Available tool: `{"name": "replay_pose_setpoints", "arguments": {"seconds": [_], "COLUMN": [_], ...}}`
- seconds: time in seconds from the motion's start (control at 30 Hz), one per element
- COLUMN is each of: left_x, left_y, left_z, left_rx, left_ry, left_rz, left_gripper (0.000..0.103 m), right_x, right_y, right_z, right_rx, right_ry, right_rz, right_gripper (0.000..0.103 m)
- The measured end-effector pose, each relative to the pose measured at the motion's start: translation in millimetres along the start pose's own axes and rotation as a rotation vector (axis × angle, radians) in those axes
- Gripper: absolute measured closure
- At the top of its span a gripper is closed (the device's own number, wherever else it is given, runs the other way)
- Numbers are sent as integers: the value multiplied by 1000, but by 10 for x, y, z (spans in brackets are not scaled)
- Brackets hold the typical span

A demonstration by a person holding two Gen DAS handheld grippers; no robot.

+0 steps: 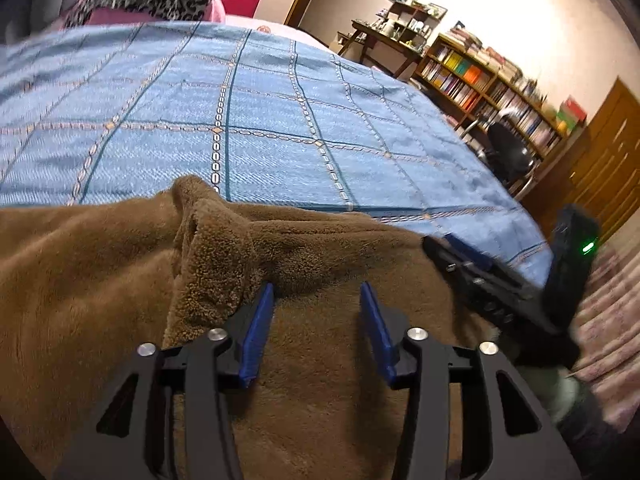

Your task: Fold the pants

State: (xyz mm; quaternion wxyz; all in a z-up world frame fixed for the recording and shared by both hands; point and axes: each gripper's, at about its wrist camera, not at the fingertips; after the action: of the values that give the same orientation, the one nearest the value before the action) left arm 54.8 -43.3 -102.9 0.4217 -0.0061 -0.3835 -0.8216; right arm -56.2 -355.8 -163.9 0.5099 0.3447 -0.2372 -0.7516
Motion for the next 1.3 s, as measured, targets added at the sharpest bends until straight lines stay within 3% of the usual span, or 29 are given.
{"name": "replay_pose_setpoints", "arguments": {"seconds": [0.2,0.23,0.27,0.33,0.53,0.9,1.03,1.3], "left_x": [-89,-121,-149,-240,-811,-1651,-1914,-2283], "left_y": [-67,-102,-127,-192,-468,-1017,-1177,-1290], "left_z": [425,524,587,742,1362,2340,2470,2372], "left_rx": [58,70,77,96,140,229,256,252], "left_ry": [48,72,95,149,295,550,562,547], "left_rz": [69,77,81,95,258,524,620,663], "left_gripper": [52,49,39,34,34,34,34,33], "right_x": [-18,-33,-44,-66,-166,-477,-641,-845], "right_y": [0,6,9,21,33,172,181,164], "right_z": [23,34,45,76,219,500,511,503], "right_rx": [-5,-7,-9,-12,5,71,67,55], "right_ry": [-27,-30,-34,-44,-75,-57,-39,-20], "right_rz": [9,9,7,6,13,15,46,81], "right_gripper": [41,41,41,40,35,35,35,35]}}
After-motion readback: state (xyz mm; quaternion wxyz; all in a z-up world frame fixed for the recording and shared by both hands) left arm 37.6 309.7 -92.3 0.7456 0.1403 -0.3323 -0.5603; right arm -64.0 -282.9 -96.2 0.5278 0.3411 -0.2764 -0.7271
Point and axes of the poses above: each gripper's, at about its wrist camera, not at the fingertips, and z roughly against the way its jaws point, x to its right, y to its top, and after that the axes turned 8 degrees about -z, right-handed
